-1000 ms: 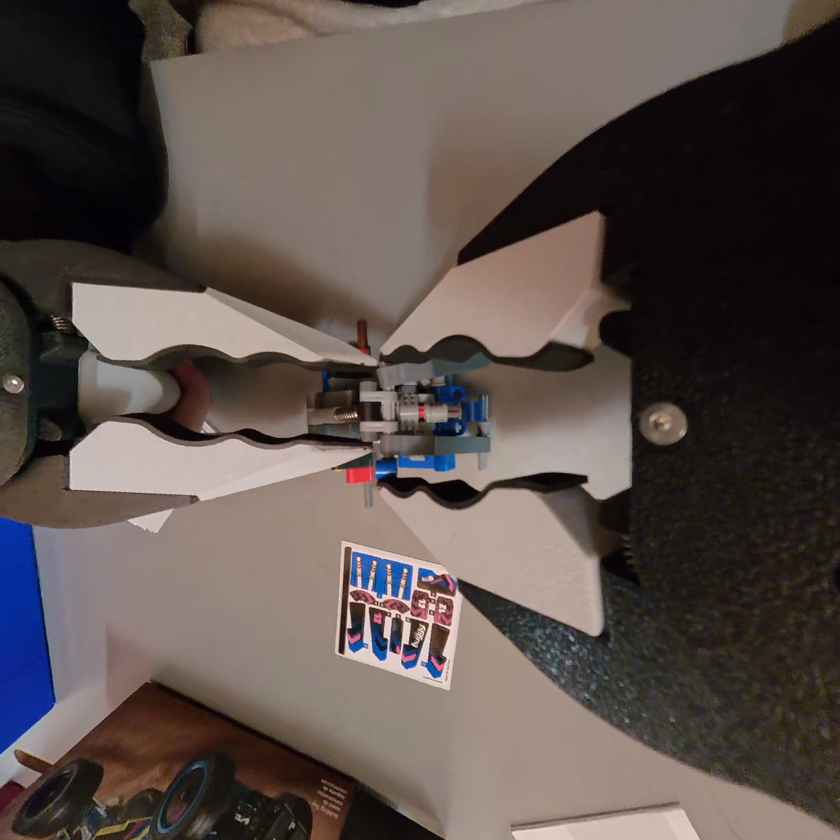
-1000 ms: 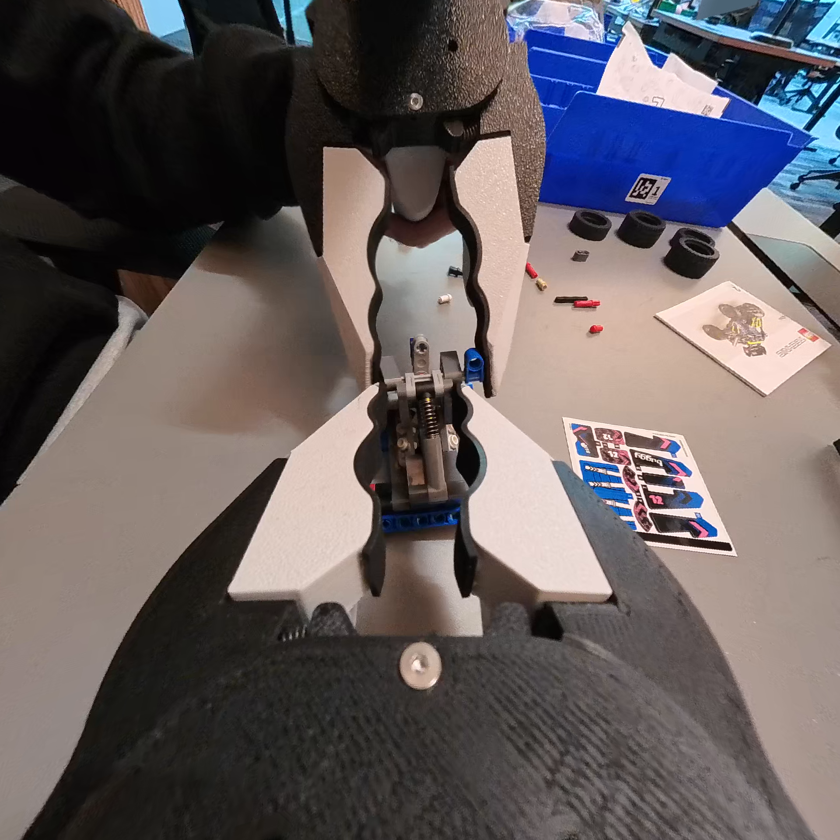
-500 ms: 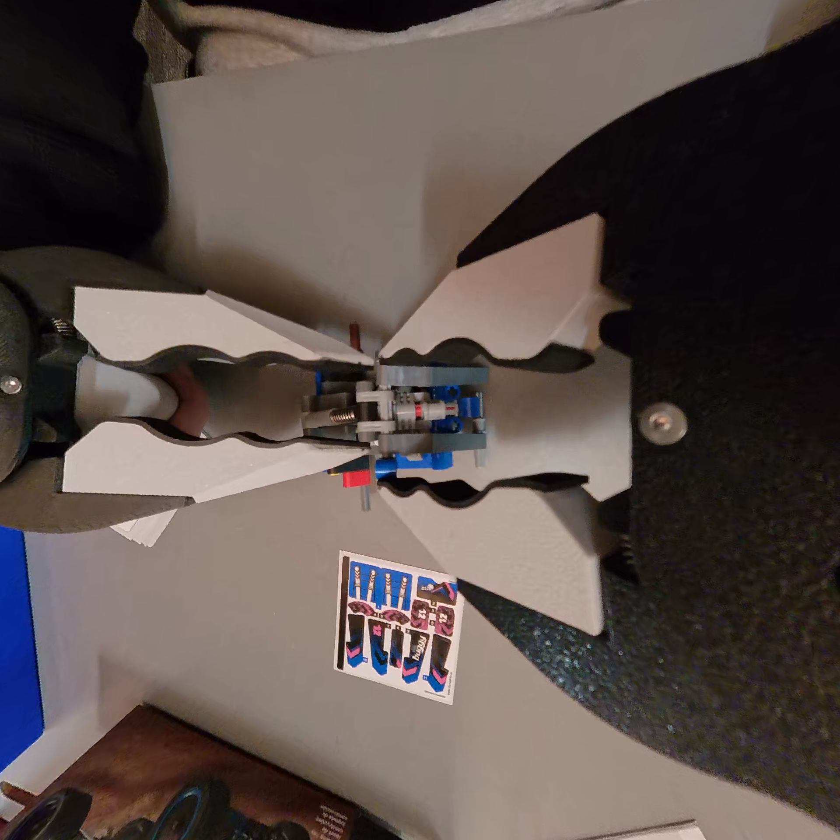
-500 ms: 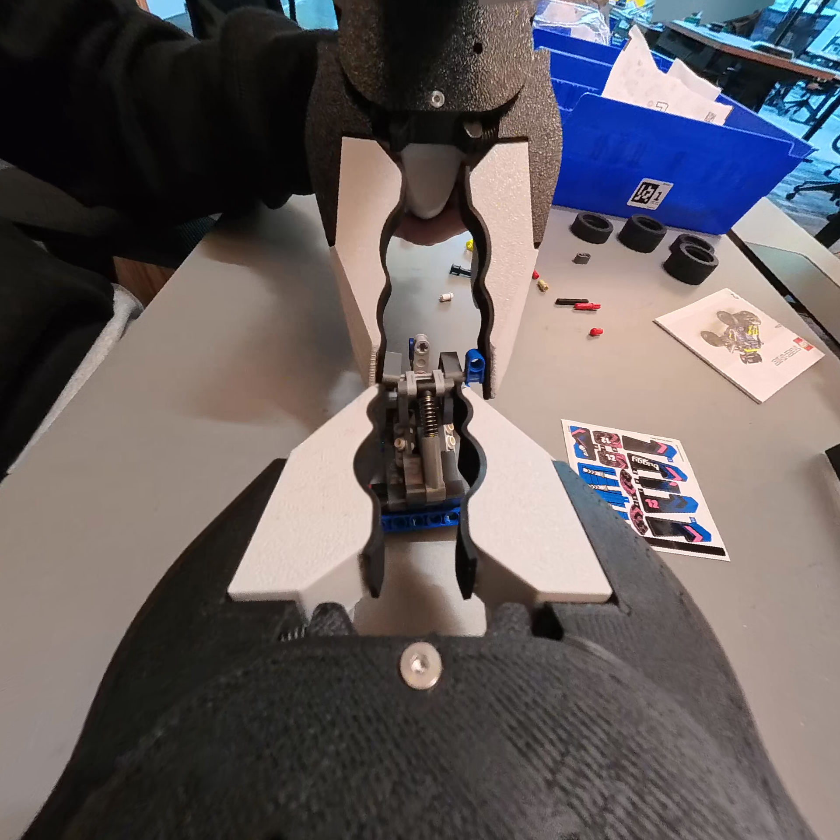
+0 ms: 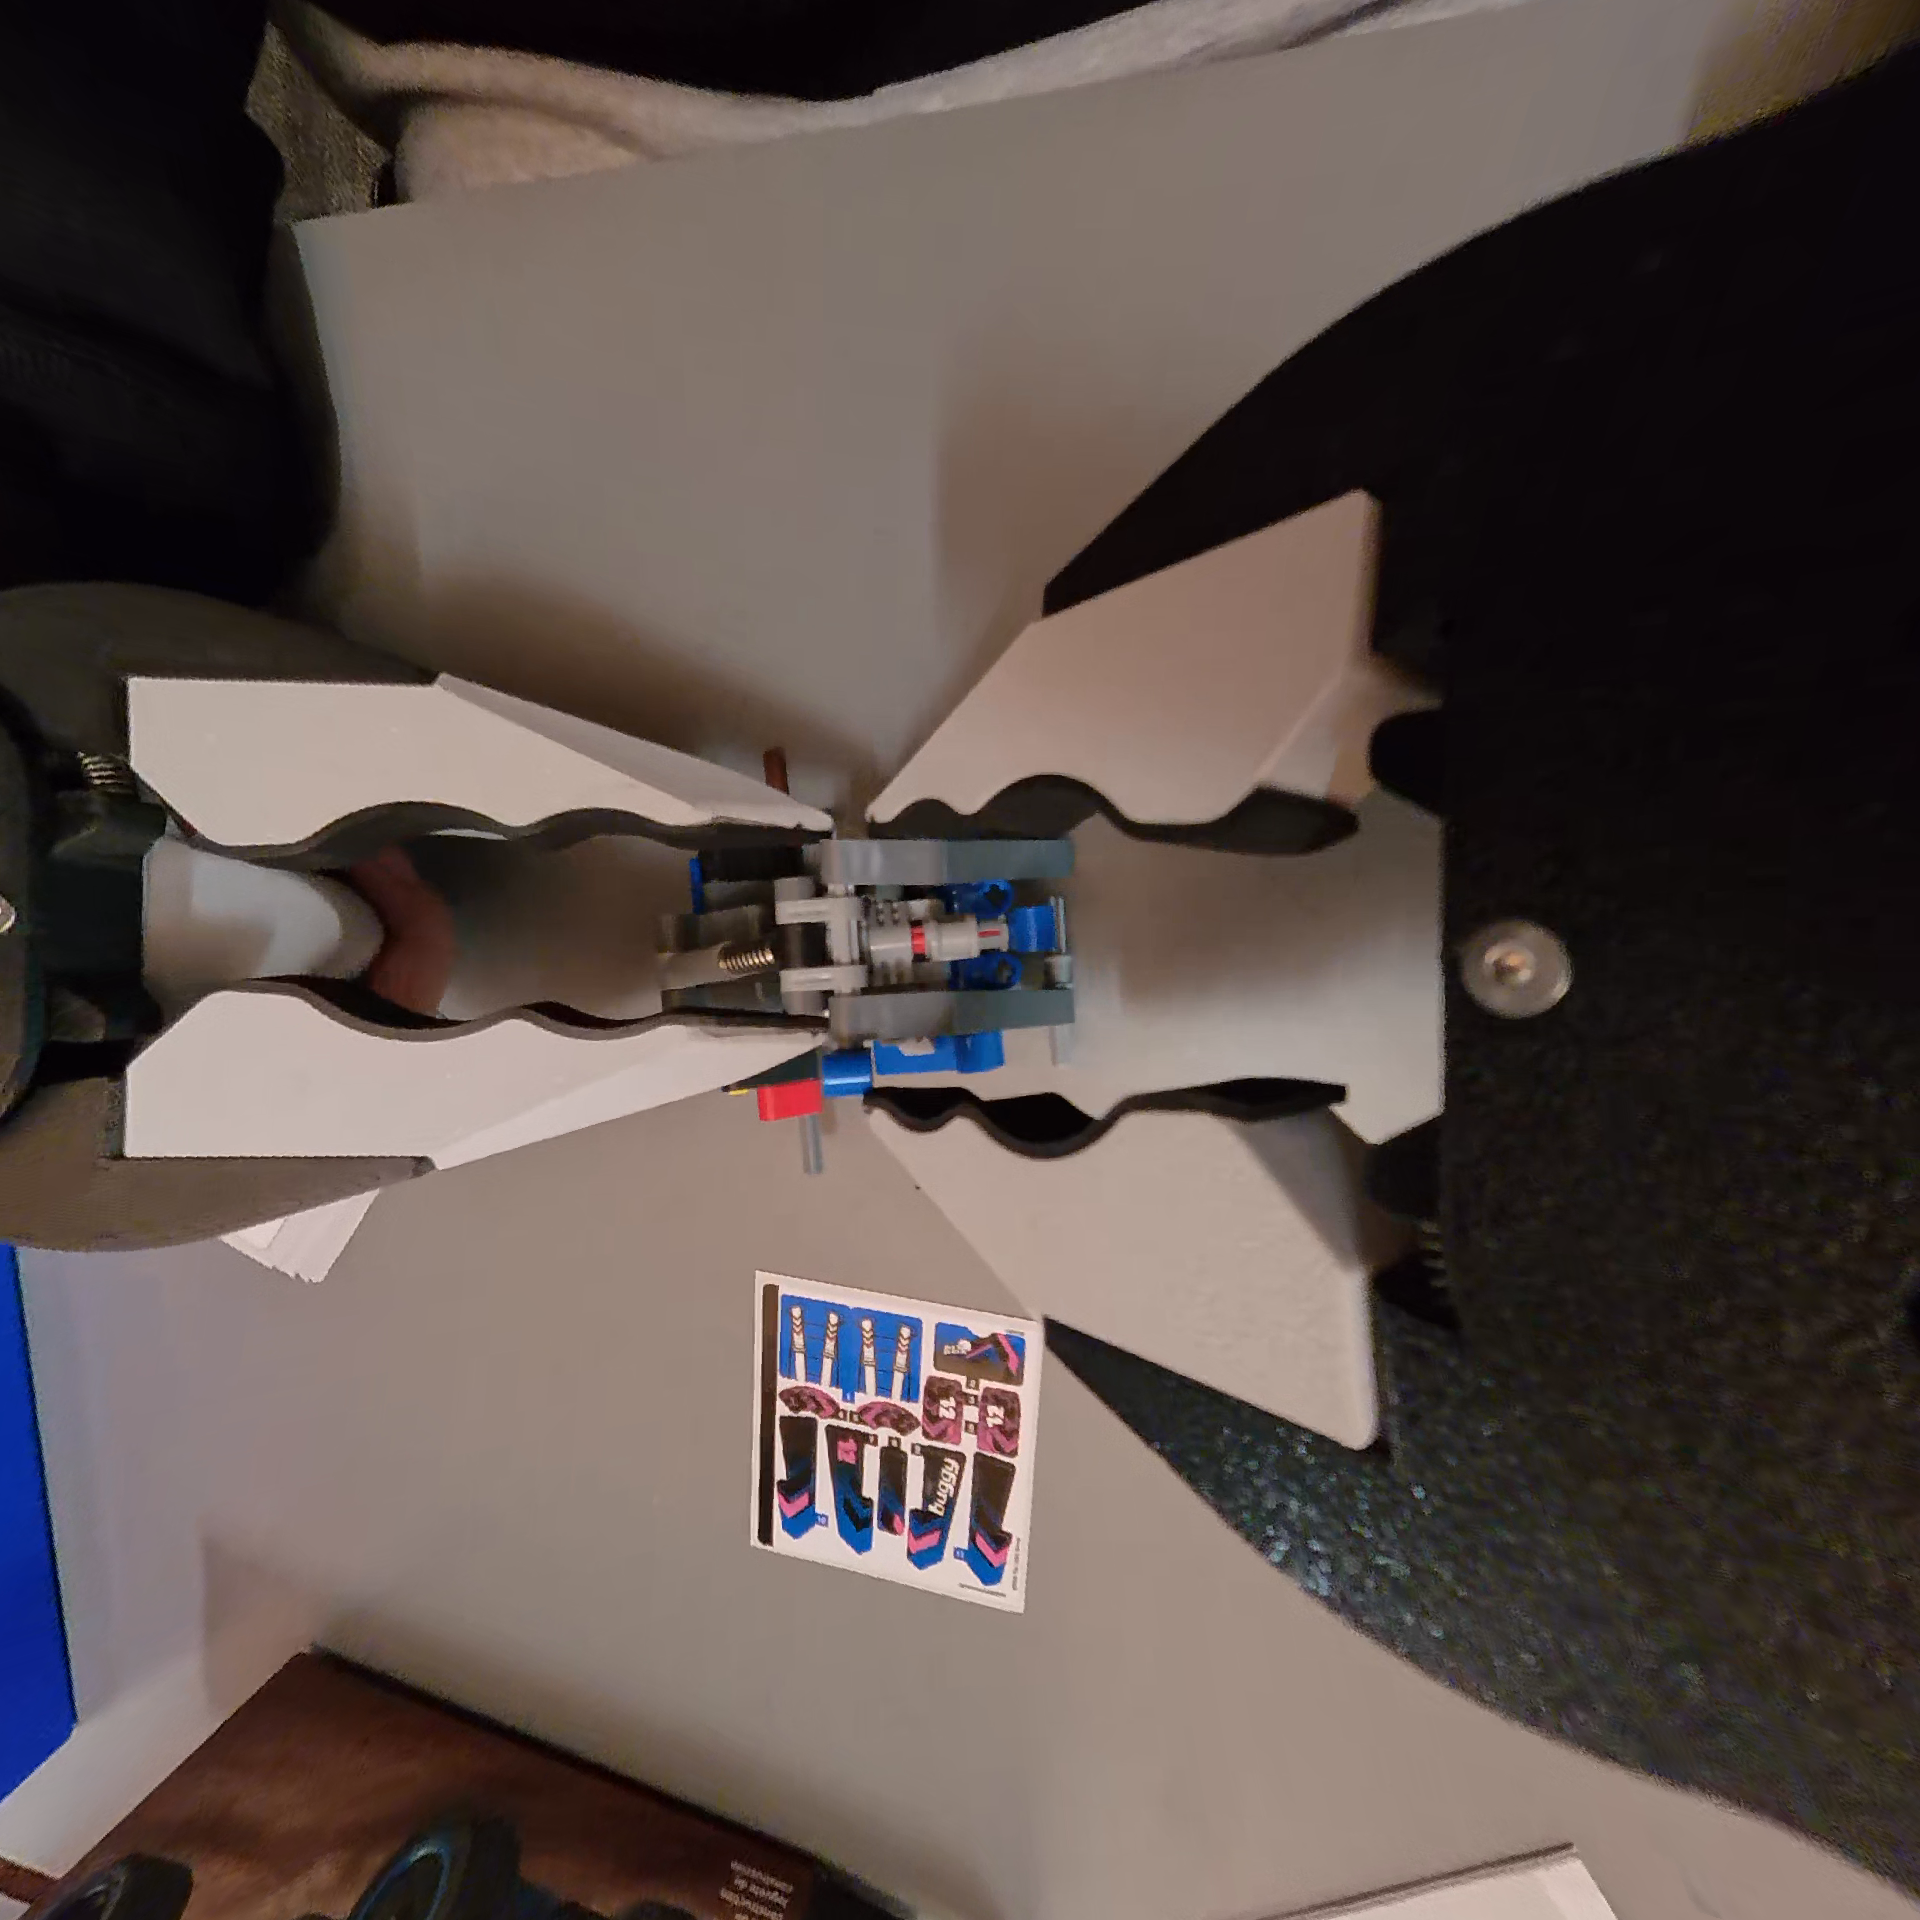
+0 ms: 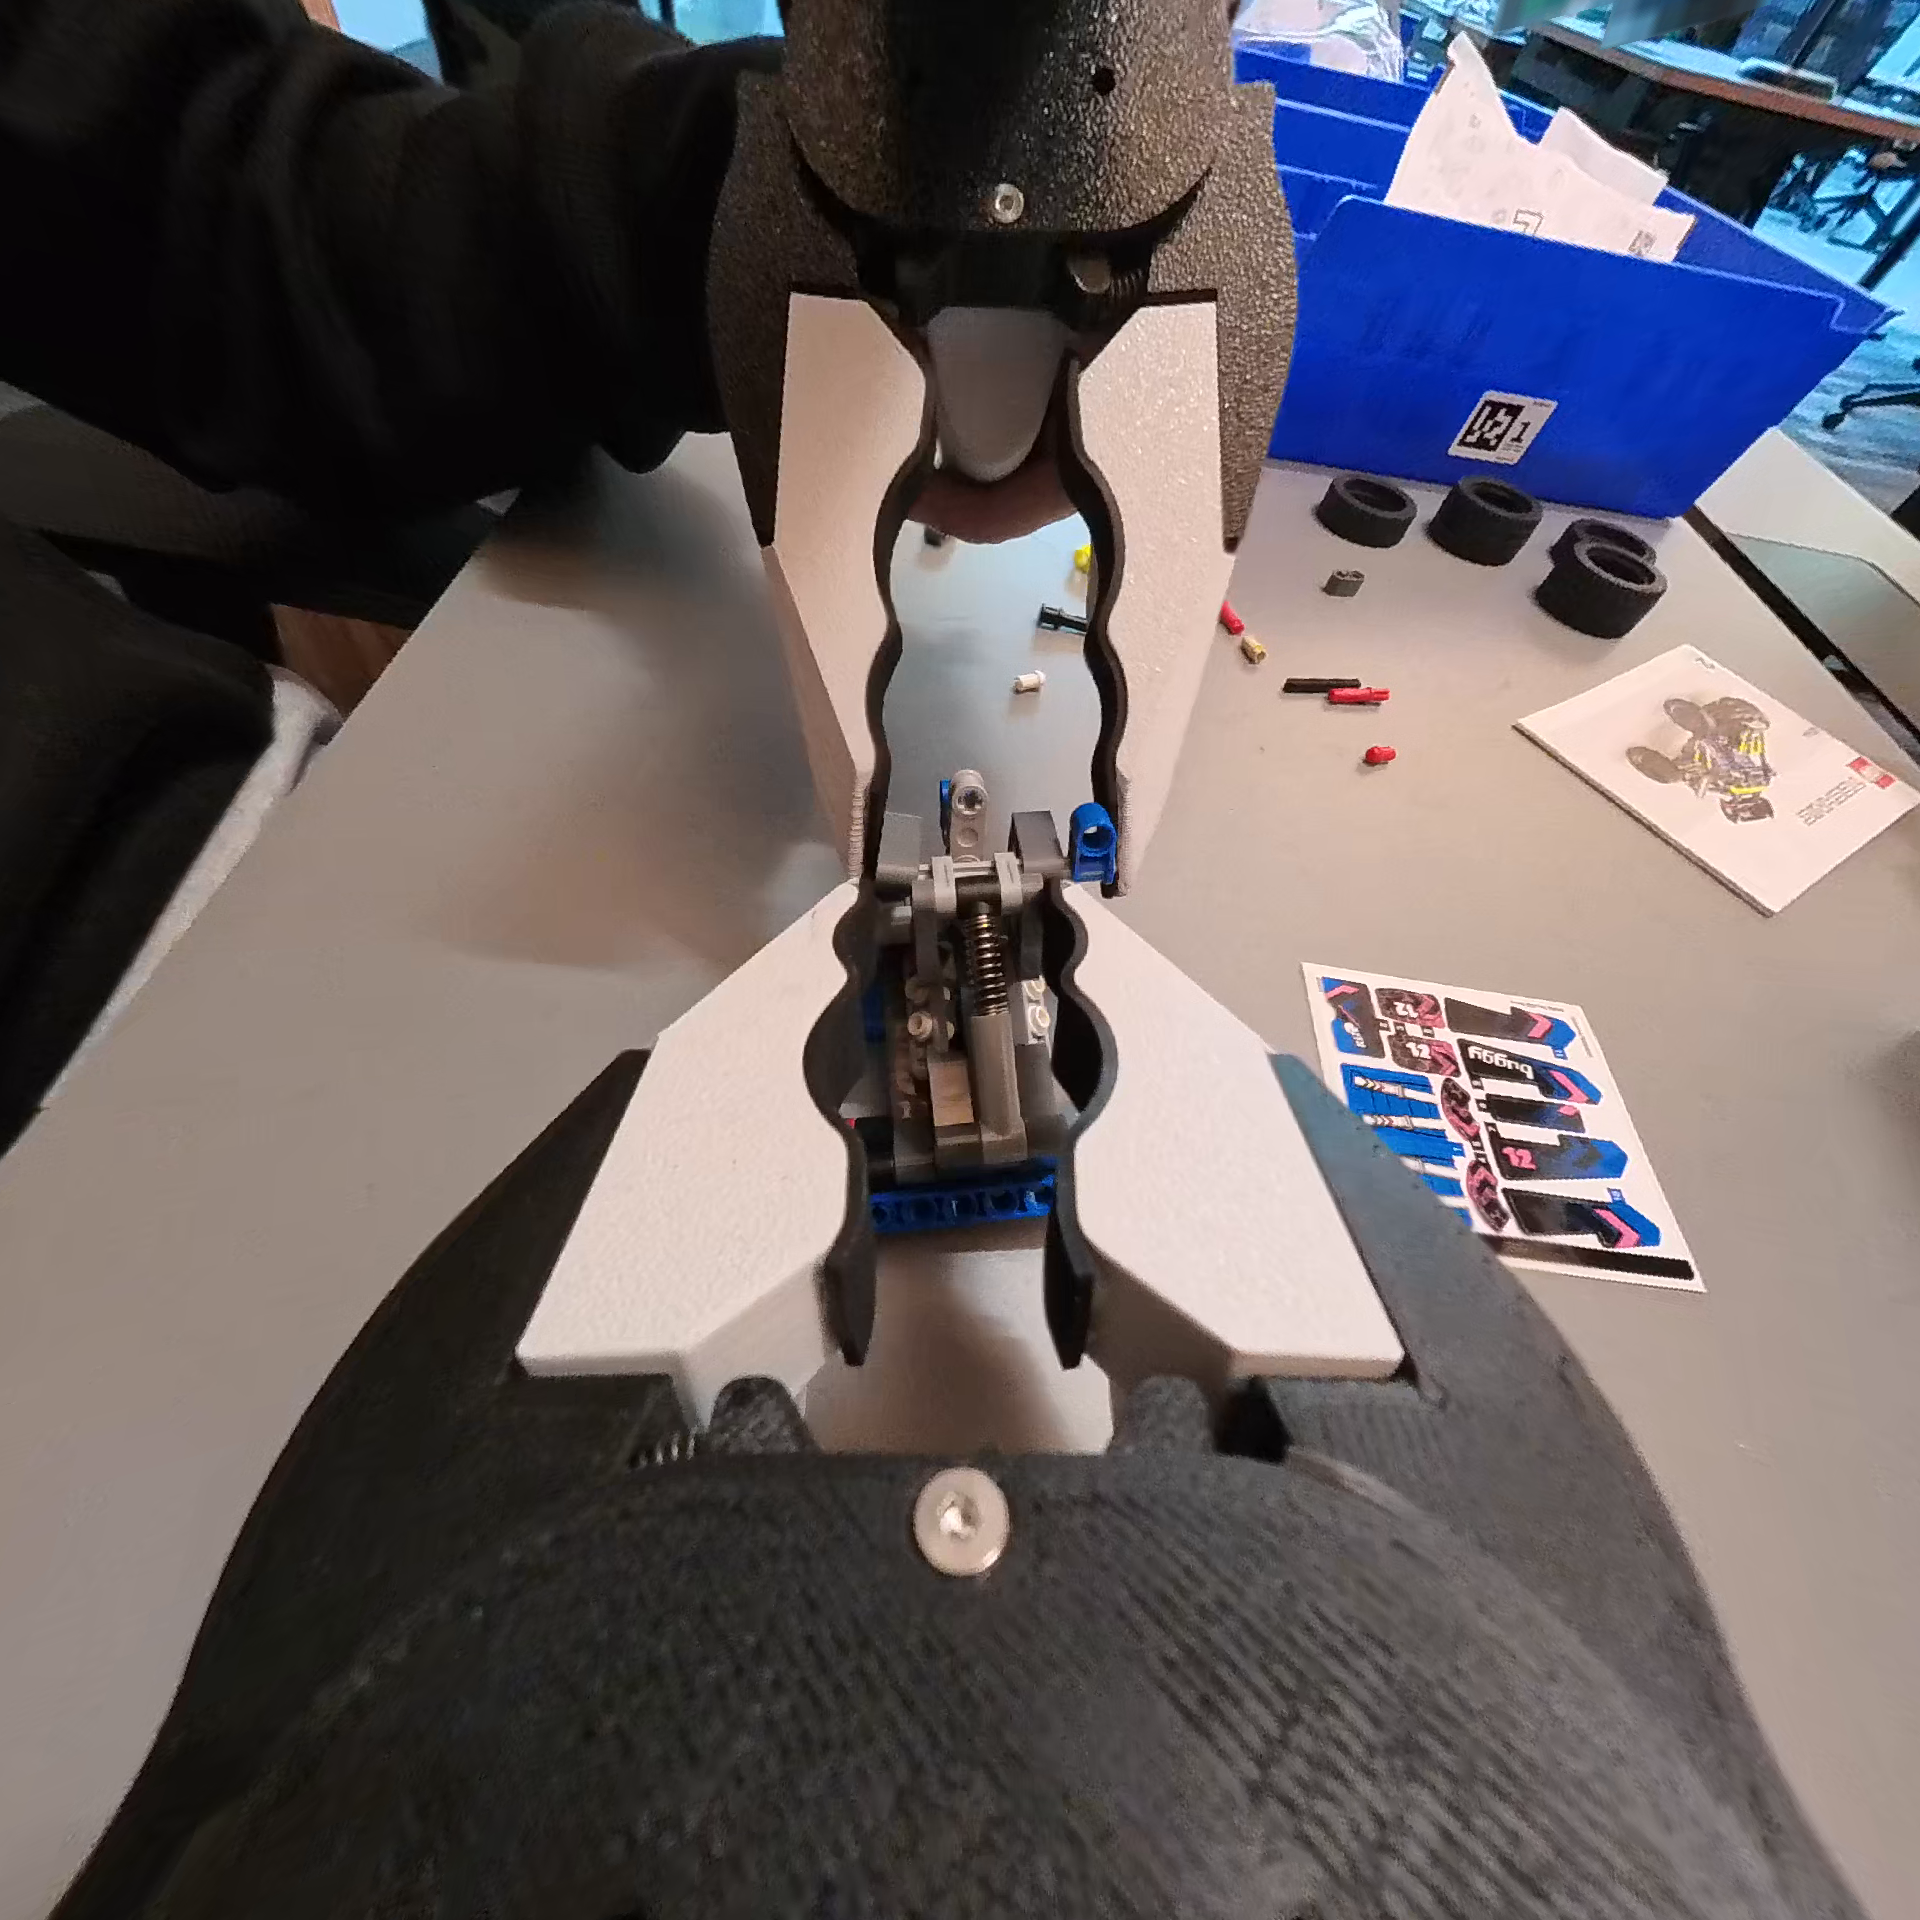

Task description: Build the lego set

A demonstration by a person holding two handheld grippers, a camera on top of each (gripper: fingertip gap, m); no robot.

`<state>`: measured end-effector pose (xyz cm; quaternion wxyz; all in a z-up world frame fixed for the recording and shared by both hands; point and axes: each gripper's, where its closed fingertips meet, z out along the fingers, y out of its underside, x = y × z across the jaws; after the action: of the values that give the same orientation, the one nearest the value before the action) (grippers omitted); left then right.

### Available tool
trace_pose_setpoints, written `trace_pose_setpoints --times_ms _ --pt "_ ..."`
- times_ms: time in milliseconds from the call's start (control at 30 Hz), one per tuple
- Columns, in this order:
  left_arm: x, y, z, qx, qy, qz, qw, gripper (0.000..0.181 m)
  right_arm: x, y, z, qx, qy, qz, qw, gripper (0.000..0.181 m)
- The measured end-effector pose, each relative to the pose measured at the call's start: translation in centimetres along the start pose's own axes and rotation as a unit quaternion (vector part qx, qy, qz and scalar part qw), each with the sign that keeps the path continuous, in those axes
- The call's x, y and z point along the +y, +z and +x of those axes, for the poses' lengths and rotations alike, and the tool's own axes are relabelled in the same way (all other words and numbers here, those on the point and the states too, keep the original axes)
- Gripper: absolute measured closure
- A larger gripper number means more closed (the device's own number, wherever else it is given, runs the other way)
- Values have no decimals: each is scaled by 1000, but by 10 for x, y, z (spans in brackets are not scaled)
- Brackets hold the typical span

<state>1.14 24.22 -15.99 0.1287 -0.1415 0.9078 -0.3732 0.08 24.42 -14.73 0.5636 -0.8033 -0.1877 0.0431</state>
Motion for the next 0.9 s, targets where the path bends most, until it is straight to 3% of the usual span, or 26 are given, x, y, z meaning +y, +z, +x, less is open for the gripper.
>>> trace_pose_setpoints --times_ms 333,633,733,900 --pt "-2 2 -4 -33 -31 4 999 137 1 1 4 14 0 -5 1000 154" --pt "-2 0 1 -5 -5 19 1000 137 1 0 4 11 -13 -1 1000 159" --pt "5 -1 8 18 22 -6 1000 131 1 0 2 8 -19 0 1000 159" --pt "-1 -4 4 16 19 14 1000 146 5 3 1 8 -24 -16 1000 152"
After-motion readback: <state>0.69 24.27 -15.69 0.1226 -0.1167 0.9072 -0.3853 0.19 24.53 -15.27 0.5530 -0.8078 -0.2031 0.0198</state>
